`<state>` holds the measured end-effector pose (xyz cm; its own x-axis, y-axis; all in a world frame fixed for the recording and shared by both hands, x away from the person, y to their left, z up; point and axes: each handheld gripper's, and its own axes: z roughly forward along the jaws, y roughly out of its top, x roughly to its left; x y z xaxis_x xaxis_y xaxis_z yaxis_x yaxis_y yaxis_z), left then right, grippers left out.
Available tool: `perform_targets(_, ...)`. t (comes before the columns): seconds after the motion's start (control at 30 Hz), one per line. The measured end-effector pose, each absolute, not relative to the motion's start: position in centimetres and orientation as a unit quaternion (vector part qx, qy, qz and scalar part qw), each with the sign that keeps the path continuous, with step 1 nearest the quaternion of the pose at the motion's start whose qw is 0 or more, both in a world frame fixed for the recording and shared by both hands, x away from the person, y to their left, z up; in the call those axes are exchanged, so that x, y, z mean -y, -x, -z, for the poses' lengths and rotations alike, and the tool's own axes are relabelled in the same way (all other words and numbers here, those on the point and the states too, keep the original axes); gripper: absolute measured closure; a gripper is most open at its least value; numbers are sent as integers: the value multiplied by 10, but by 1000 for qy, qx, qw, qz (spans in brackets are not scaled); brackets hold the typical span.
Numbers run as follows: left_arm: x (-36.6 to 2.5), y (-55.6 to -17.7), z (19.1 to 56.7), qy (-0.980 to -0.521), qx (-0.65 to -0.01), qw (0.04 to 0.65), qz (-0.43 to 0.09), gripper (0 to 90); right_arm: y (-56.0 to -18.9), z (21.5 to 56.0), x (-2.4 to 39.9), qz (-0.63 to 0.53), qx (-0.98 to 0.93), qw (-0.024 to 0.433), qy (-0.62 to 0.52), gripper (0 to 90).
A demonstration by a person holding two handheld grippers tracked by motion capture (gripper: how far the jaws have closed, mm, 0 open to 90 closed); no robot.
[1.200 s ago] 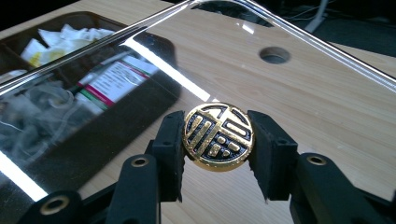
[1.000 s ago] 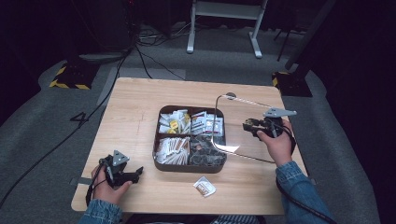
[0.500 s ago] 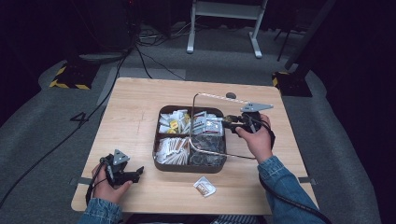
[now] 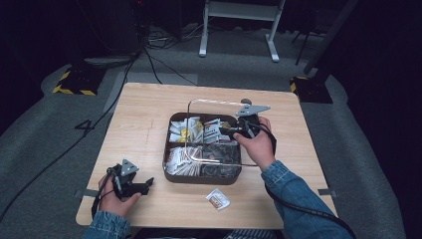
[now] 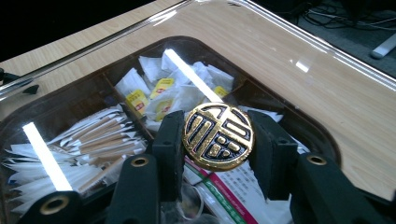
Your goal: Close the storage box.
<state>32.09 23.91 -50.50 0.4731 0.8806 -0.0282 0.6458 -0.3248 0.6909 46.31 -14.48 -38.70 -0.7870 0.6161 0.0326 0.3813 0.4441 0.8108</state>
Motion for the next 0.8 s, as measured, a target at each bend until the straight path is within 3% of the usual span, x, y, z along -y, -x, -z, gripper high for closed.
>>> perform_targets(0.8, -238, -322, 505, -793, -480, 329, -180, 160, -459, 416, 88, -406, -856, 131, -291, 586)
